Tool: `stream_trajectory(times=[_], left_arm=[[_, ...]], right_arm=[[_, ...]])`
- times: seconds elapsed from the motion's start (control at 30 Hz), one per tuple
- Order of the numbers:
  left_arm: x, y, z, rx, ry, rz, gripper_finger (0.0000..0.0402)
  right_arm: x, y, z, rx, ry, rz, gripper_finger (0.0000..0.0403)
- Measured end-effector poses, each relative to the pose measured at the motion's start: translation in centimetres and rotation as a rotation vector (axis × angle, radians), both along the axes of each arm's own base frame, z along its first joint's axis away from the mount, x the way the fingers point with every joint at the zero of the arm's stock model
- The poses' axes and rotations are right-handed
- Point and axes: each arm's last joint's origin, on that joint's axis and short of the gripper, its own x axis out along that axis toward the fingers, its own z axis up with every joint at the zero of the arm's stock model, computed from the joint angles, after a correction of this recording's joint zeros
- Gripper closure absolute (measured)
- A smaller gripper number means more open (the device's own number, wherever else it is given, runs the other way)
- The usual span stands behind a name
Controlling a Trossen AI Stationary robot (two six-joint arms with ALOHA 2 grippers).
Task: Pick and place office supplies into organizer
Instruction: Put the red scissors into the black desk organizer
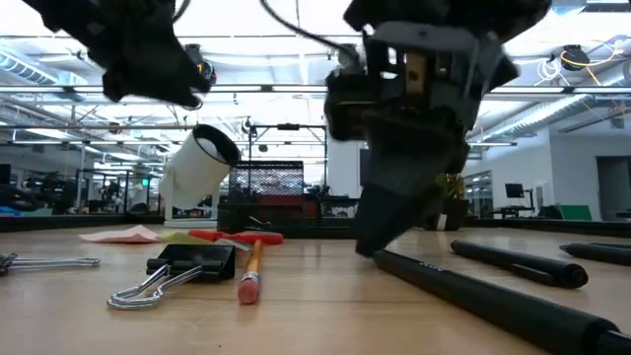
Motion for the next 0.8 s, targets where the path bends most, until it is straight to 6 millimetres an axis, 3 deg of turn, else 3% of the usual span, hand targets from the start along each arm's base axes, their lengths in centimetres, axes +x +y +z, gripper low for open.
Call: stream_trajectory(times=[0.33,0.47,0.57,0.7,0.8], left_arm=[[1.1,3.2,-0.5,-0.311,0.013,0.174,0.0218],[1.4,4.0,-0.4,-0.369,0.003,0.201,0.0218],[1.5,4.3,-0.4,-0.382,-0.004,0.221,0.0218],[2.0,4.5,-0.8,-0.404,-0.018,0.260,0.0218],[2.6,4.5,-2.0,-0.442,0.020,0.287,0.0218]], right_arm=[[-5.1,0.3,2.1,-0.441,-0.174,-0.100,0.0307],[-8.1,0.7,2.3,-0.481,-0.260,-0.067,0.0307],[-10.9,0.8,4.1,-0.430,-0.519,-0.071,0.0309],[-15.3,-0.7,6.1,-0.380,-0.699,-0.102,0.0313],[-17.6,-1.9,7.2,-0.394,-0.787,-0.143,0.0314]])
